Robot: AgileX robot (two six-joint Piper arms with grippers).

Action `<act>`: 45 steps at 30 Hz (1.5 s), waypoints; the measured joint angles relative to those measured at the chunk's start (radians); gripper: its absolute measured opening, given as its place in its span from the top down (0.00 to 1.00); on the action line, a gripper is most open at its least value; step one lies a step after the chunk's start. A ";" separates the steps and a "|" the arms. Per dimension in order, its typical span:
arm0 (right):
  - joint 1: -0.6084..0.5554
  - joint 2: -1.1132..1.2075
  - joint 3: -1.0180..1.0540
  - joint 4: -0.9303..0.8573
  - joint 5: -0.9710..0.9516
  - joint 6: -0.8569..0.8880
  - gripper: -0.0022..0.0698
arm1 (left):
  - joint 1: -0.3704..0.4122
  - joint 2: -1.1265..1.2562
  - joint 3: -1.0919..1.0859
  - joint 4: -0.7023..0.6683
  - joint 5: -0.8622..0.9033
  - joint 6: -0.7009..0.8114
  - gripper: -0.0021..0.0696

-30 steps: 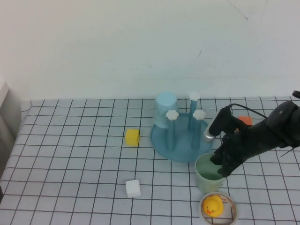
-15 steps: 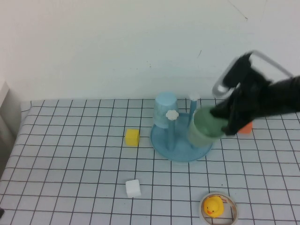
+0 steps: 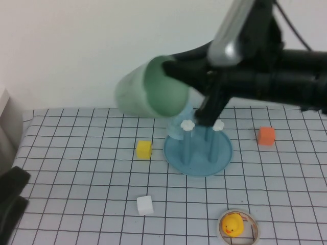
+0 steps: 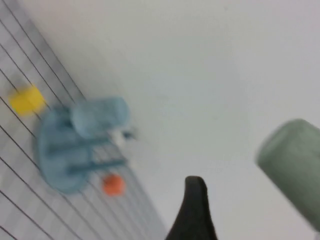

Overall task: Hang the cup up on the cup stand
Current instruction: Adjust the cup with two arms

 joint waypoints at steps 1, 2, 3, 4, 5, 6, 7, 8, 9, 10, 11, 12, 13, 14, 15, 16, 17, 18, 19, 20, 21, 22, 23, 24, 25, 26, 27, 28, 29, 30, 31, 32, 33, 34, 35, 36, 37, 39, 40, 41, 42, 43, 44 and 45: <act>0.032 0.002 0.000 0.020 -0.013 -0.053 0.94 | 0.000 0.002 0.000 -0.077 0.024 0.006 0.27; 0.062 0.002 0.000 0.030 -0.026 -0.092 0.94 | 0.000 0.004 0.000 -0.160 0.040 0.010 0.26; 0.090 0.002 0.000 0.039 -0.043 -0.133 0.94 | 0.000 0.011 0.000 -0.245 0.055 0.020 0.26; 0.116 0.002 0.000 0.046 -0.059 -0.165 0.94 | 0.000 0.016 0.000 -0.333 0.063 0.041 0.25; 0.134 0.002 0.000 0.048 -0.071 -0.188 0.94 | 0.000 0.021 0.000 -0.401 0.065 0.067 0.25; 0.151 0.002 0.000 0.051 -0.080 -0.205 0.94 | 0.000 0.022 0.000 -0.467 0.065 0.109 0.25; 0.164 0.002 0.002 0.053 -0.084 -0.216 0.94 | 0.000 0.025 0.000 -0.509 0.065 0.156 0.25; 0.172 0.002 0.005 0.053 -0.084 -0.221 0.94 | 0.000 0.027 -0.002 -0.532 0.065 0.185 0.25; 0.182 0.002 0.006 0.055 -0.081 -0.225 0.94 | 0.000 0.029 -0.002 -0.550 0.065 0.208 0.25; 0.191 0.002 0.006 0.059 -0.075 -0.225 0.94 | 0.000 0.029 -0.002 -0.559 0.073 0.217 0.25; 0.201 0.002 0.006 0.059 -0.066 -0.229 0.94 | 0.000 0.029 -0.004 -0.569 0.085 0.217 0.25; 0.212 0.002 0.006 0.059 -0.056 -0.242 0.94 | 0.000 0.029 -0.004 -0.575 0.103 0.210 0.25; 0.225 0.002 0.006 0.059 -0.044 -0.263 0.94 | 0.000 0.029 -0.004 -0.577 0.122 0.200 0.24; 0.236 0.002 0.006 0.059 -0.035 -0.286 0.94 | 0.000 0.029 -0.004 -0.577 0.138 0.189 0.24; 0.250 0.002 0.006 0.059 -0.024 -0.306 0.94 | 0.000 0.029 -0.006 -0.577 0.155 0.166 0.24; 0.263 0.002 0.006 0.059 -0.019 -0.320 0.94 | 0.000 0.029 -0.006 -0.579 0.165 0.136 0.24; 0.273 0.002 0.006 0.059 -0.010 -0.330 0.94 | 0.000 0.029 -0.006 -0.579 0.174 0.111 0.24; 0.286 0.002 0.006 0.059 -0.005 -0.340 0.94 | 0.000 0.029 -0.006 -0.579 0.179 0.083 0.24; 0.298 0.002 0.006 0.059 -0.001 -0.352 0.94 | 0.000 0.029 -0.006 -0.579 0.182 0.067 0.24; 0.307 0.002 0.006 0.059 0.001 -0.360 0.94 | 0.000 0.029 -0.006 -0.579 0.188 0.056 0.24; 0.318 0.002 0.006 0.059 0.001 -0.374 0.94 | 0.000 0.029 -0.006 -0.579 0.190 0.051 0.24; 0.327 0.002 0.006 0.059 0.001 -0.389 0.94 | 0.000 0.029 -0.006 -0.579 0.190 0.047 0.24; 0.332 0.002 0.006 0.061 0.001 -0.404 0.94 | 0.000 0.029 -0.006 -0.579 0.188 0.042 0.24; 0.338 0.002 0.006 0.061 0.001 -0.419 0.94 | 0.000 0.029 -0.006 -0.579 0.185 0.039 0.24; 0.342 0.004 0.006 0.063 0.007 -0.436 0.94 | 0.000 0.029 -0.006 -0.579 0.180 0.037 0.24; 0.343 0.004 0.006 0.063 0.019 -0.453 0.94 | 0.000 0.029 -0.006 -0.579 0.172 0.036 0.24; 0.348 0.006 0.006 0.063 0.032 -0.474 0.94 | 0.000 0.029 -0.006 -0.579 0.166 0.032 0.24; 0.351 0.013 0.006 0.065 0.044 -0.494 0.94 | 0.000 0.029 -0.006 -0.579 0.162 0.030 0.24; 0.352 0.015 0.006 0.069 0.053 -0.508 0.94 | 0.000 0.029 -0.006 -0.575 0.155 0.027 0.24; 0.354 0.024 0.006 0.071 0.059 -0.523 0.93 | 0.000 0.029 -0.006 -0.572 0.151 0.027 0.24; 0.357 0.028 0.004 0.078 0.061 -0.534 0.93 | 0.000 0.029 -0.006 -0.567 0.151 0.027 0.23; 0.359 0.034 0.004 0.081 0.060 -0.544 0.93 | 0.000 0.029 -0.006 -0.565 0.149 0.033 0.23; 0.361 0.042 0.002 0.086 0.060 -0.553 0.93 | 0.000 0.030 -0.006 -0.559 0.143 0.042 0.23; 0.361 0.046 0.002 0.089 0.063 -0.558 0.93 | 0.000 0.032 -0.004 -0.560 0.138 0.051 0.23; 0.361 0.052 0.000 0.093 0.063 -0.564 0.93 | 0.000 0.032 -0.004 -0.558 0.133 0.060 0.23; 0.361 0.056 -0.002 0.095 0.063 -0.570 0.93 | 0.000 0.032 -0.004 -0.558 0.127 0.067 0.23; 0.361 0.061 -0.002 0.097 0.063 -0.577 0.93 | 0.000 0.032 -0.002 -0.558 0.124 0.074 0.23; 0.361 0.065 -0.002 0.101 0.063 -0.593 0.93 | 0.000 0.032 0.000 -0.558 0.114 0.086 0.22; 0.361 0.067 -0.002 0.101 0.063 -0.601 0.93 | 0.000 0.032 0.000 -0.558 0.113 0.089 0.22; 0.363 0.069 -0.002 0.101 0.063 -0.609 0.93 | 0.000 0.032 0.002 -0.558 0.110 0.090 0.22; 0.363 0.071 -0.002 0.104 0.065 -0.616 0.93 | 0.000 0.032 0.002 -0.558 0.107 0.093 0.22; 0.363 0.074 -0.002 0.108 0.067 -0.622 0.93 | 0.000 0.034 0.002 -0.558 0.106 0.095 0.22; 0.363 0.074 -0.002 0.107 0.067 -0.626 0.93 | 0.000 0.034 0.002 -0.558 0.105 0.097 0.22; 0.363 0.075 -0.003 0.111 0.070 -0.630 0.93 | 0.000 0.034 0.002 -0.558 0.105 0.099 0.22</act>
